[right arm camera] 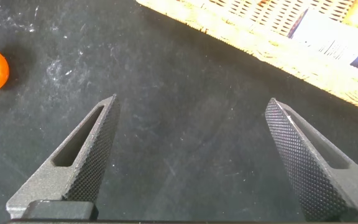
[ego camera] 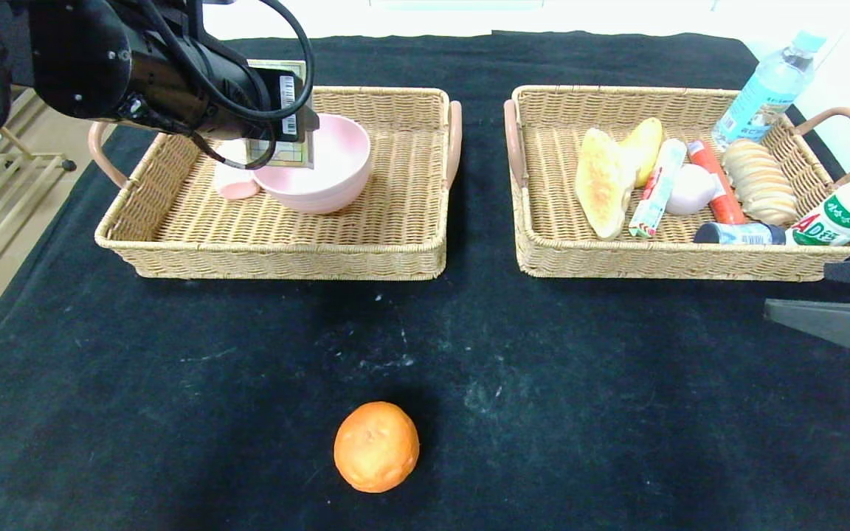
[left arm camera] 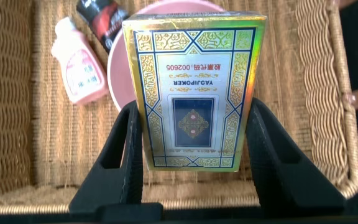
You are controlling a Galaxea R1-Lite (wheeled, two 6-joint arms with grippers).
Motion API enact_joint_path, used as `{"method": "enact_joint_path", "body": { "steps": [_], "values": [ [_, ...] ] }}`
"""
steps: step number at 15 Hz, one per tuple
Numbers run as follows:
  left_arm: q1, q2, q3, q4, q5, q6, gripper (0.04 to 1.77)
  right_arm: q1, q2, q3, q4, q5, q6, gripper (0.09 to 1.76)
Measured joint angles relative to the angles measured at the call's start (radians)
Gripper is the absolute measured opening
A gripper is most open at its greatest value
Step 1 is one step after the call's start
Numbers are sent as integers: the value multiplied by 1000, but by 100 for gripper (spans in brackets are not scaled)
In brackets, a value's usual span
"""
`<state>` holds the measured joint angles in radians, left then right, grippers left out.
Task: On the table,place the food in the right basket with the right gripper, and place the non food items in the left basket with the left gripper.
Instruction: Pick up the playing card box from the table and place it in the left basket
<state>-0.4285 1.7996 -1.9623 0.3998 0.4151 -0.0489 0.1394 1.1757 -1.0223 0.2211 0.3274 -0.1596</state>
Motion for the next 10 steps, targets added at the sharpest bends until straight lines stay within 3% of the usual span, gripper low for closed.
{"method": "enact_joint_path", "body": {
  "steps": [4,10],
  "values": [
    [53,32,8,-84,-96,10,100,-3,-4,-2,-1,0,0,171],
    [100,75,20,-153,-169,7,100,-5,-11,-4,-1,0,0,171]
  ]
}}
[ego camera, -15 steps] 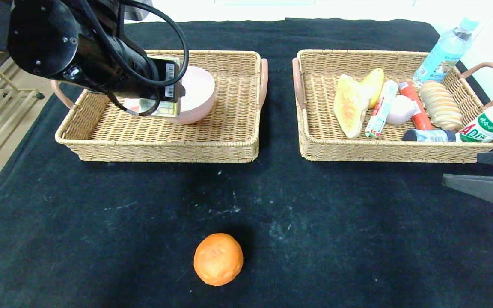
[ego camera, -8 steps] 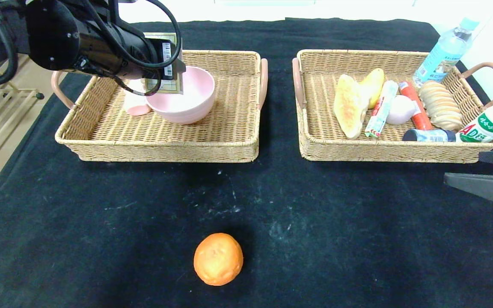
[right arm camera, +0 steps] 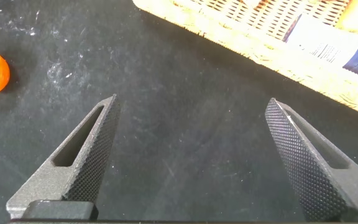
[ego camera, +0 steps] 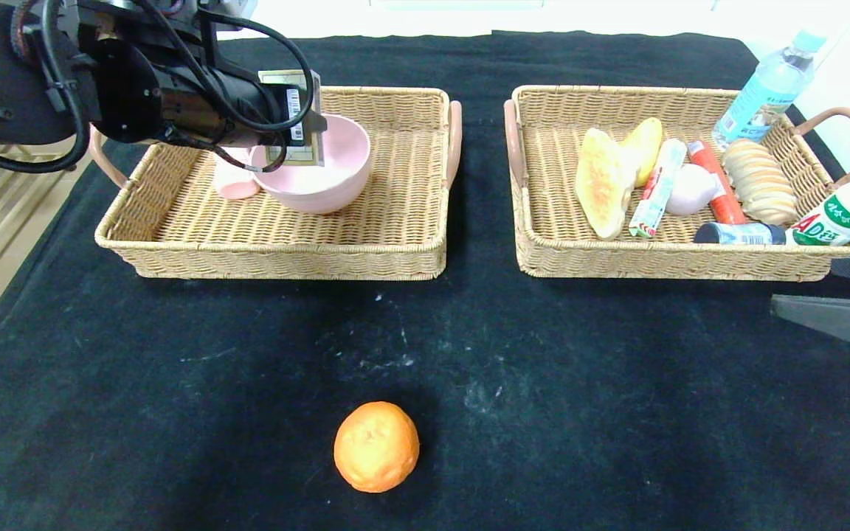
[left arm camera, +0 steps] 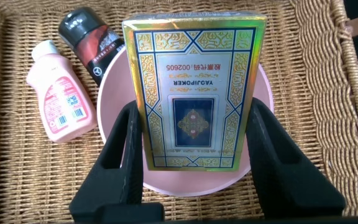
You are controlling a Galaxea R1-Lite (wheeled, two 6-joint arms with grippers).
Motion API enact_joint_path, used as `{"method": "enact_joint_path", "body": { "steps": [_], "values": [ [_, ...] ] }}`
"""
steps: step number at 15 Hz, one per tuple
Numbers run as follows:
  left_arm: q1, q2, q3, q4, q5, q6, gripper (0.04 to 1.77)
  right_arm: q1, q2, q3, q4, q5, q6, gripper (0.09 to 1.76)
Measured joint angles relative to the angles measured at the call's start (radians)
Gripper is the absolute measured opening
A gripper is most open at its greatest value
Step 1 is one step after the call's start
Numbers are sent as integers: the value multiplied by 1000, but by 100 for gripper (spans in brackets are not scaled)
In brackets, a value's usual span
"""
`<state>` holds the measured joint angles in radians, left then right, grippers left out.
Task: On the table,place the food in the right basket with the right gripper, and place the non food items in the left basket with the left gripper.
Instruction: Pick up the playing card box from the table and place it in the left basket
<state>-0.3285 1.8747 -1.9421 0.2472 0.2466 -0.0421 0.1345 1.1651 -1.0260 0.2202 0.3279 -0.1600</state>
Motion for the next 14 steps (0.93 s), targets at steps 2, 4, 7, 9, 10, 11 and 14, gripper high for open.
{"method": "enact_joint_path", "body": {
  "steps": [2,4,7,9,10,11,14],
  "values": [
    [1,7,1,-1,-5,0,100,0,-1,-1,0,0,0,171],
    [2,10,2,-1,-6,0,100,0,-2,-1,-1,0,0,171],
    [3,13,2,-2,-6,-5,100,0,-3,-1,0,1,0,171],
    [3,13,3,-2,-6,-4,103,0,-3,-1,-1,0,0,171],
    [3,12,3,-2,-6,-5,112,0,-3,-1,0,0,0,171],
    [3,12,3,-2,-6,-5,120,0,-3,-1,0,0,0,171],
    [3,12,0,-3,-5,-2,136,0,-3,0,0,0,0,171]
  ]
}}
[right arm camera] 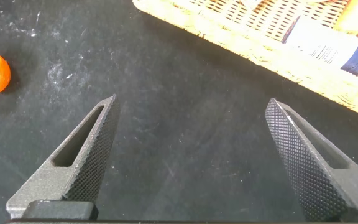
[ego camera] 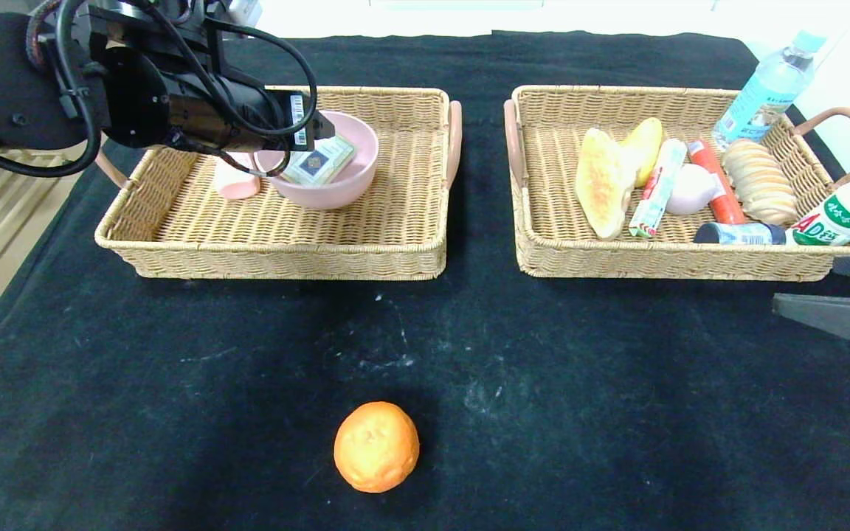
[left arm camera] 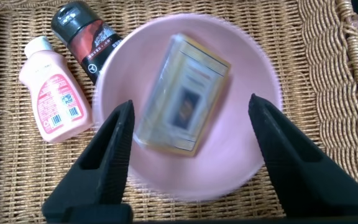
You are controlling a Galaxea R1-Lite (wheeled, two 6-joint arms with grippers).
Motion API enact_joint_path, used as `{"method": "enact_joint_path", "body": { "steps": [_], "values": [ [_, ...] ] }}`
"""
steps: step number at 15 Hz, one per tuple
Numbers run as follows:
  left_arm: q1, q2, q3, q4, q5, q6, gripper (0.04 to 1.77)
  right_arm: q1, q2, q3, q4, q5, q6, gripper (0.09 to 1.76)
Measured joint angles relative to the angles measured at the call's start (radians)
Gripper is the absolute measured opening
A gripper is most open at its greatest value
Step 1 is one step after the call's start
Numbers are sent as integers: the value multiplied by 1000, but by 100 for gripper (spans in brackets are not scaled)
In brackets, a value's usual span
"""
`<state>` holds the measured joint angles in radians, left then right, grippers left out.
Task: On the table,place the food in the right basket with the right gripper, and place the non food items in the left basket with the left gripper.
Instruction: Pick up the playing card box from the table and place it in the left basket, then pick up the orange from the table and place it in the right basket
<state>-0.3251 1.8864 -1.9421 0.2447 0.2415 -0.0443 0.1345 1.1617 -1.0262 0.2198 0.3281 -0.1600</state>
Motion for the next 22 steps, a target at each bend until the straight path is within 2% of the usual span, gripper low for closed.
{"method": "enact_joint_path", "body": {
  "steps": [7,14,17,22],
  "values": [
    [0,-4,1,2,0,1,157,0,0,1,0,0,0,171],
    [0,-12,10,17,-1,3,165,0,0,0,0,1,0,171],
    [-6,-39,50,24,-1,8,167,0,0,0,0,1,0,171],
    [-45,-117,122,138,-3,7,169,0,1,1,0,1,0,171]
  ]
}}
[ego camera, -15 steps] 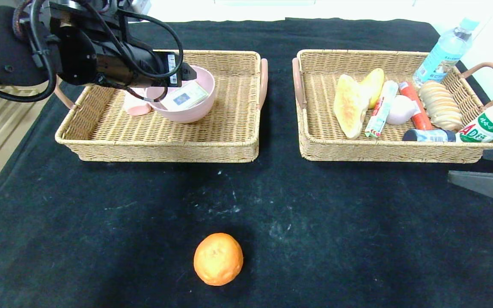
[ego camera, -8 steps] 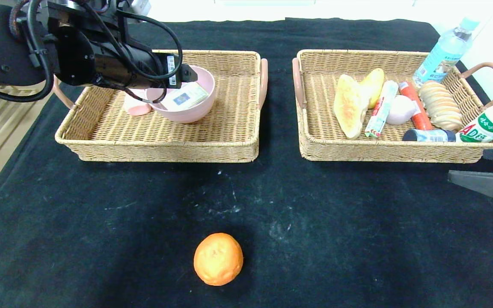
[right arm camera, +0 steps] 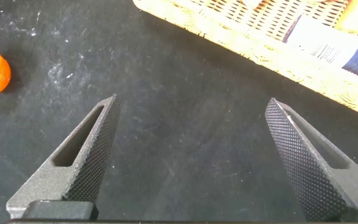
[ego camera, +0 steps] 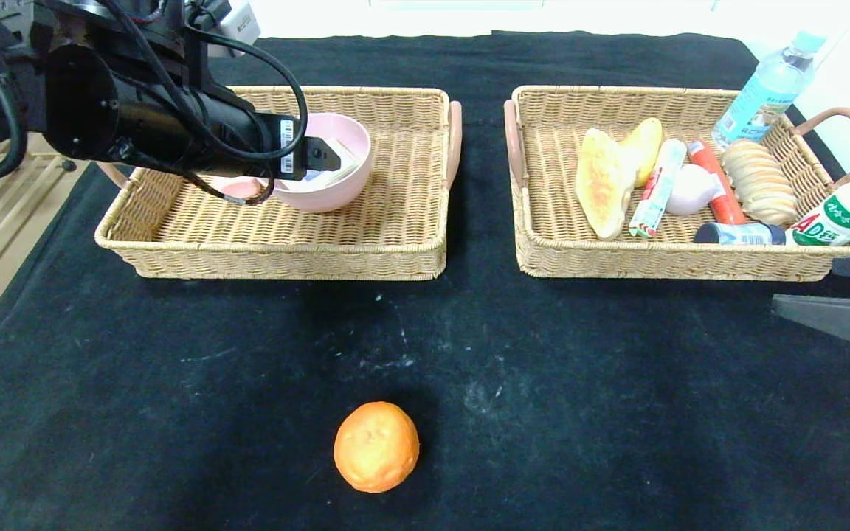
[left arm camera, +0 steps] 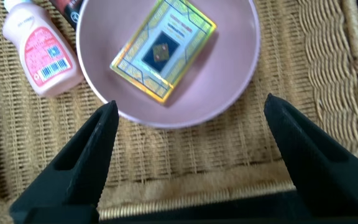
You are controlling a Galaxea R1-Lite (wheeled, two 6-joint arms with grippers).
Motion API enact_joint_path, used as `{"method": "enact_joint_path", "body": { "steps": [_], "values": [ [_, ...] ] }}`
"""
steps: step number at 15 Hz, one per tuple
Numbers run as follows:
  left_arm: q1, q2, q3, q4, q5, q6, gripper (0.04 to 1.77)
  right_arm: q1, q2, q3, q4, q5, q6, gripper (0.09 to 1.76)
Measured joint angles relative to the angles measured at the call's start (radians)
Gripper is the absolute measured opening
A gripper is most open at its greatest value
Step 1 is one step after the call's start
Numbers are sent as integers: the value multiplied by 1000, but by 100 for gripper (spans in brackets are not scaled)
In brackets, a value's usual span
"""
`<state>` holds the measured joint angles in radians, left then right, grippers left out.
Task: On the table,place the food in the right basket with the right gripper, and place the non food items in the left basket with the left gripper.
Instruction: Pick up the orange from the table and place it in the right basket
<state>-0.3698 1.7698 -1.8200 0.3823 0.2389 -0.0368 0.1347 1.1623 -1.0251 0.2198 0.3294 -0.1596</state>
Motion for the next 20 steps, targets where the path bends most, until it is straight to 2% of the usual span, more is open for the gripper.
{"method": "enact_joint_path", "body": {
  "steps": [3,9,14,15,18,20],
  "values": [
    [-39,-50,43,67,-1,-2,170,0,0,0,0,-1,0,171],
    [-135,-149,208,77,-3,3,170,0,0,0,0,-1,0,171],
    [-234,-237,372,73,-37,86,171,0,2,2,0,0,0,171],
    [-246,-251,402,71,-57,107,171,0,2,2,0,0,-1,171],
    [-260,-303,497,63,-184,206,171,0,3,2,0,0,-1,171],
    [-262,-332,546,60,-234,272,171,0,4,2,0,0,0,171]
  ]
}}
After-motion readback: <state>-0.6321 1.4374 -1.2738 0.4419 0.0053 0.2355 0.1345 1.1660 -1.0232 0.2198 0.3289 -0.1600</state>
